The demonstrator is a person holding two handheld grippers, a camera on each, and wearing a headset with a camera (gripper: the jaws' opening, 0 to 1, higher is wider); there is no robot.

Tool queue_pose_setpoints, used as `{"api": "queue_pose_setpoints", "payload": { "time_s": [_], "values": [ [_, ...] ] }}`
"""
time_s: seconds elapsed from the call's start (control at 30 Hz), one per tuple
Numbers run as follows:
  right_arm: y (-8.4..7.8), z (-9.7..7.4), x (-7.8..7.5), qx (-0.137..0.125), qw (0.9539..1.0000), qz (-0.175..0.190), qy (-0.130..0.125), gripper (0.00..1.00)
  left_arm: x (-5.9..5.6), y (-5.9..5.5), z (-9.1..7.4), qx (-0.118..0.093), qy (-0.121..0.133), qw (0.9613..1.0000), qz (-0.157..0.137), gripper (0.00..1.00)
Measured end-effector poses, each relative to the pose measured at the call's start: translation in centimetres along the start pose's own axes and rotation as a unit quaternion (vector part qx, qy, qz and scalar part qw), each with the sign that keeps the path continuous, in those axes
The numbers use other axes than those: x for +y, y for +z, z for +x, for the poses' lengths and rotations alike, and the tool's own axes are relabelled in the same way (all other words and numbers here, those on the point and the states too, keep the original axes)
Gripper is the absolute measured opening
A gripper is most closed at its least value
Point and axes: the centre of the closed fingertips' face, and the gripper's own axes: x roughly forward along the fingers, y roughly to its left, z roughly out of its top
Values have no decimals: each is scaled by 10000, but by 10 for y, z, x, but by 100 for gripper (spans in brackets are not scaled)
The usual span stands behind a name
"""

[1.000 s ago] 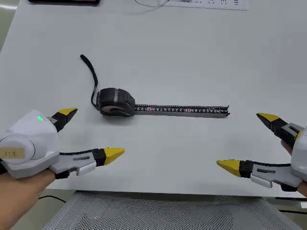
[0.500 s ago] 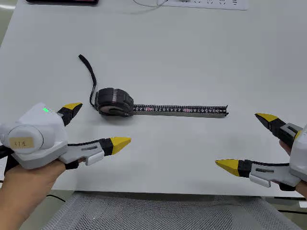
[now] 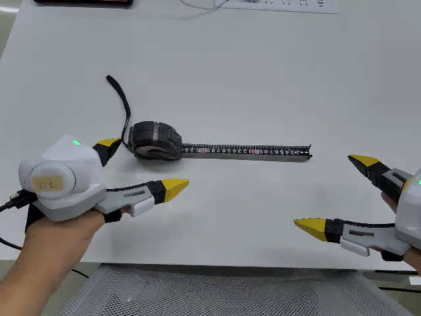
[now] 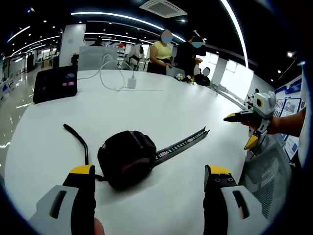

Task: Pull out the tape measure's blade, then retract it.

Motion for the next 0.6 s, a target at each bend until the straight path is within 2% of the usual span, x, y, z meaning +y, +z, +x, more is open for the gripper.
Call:
{"api": "queue_pose_setpoints", "payload": {
  "time_s": [0.23,0.27,0.3,0.37,0.47,0.53,0.6],
  "values": [
    [0,1,-1,-1,10000,14,1,90,-2,1,4,-7,-7,10000,-34,89],
    [0,1,-1,-3,10000,14,1,90,0,2,4,-46,53,9999,-117,89],
    [0,1,-1,-5,10000,19,1,90,-3,3,4,-100,3,9996,-250,87],
    [0,1,-1,-3,10000,14,-2,90,-2,0,5,-39,44,9999,-97,88],
    [0,1,-1,2,10000,8,3,90,-2,2,4,-78,49,9998,-169,88],
    [0,1,-2,4,10000,12,0,89,-3,0,4,-21,80,10000,-22,88],
    [0,2,-2,-3,10000,27,-5,89,-2,2,4,-92,102,9998,-163,88]
  ]
}}
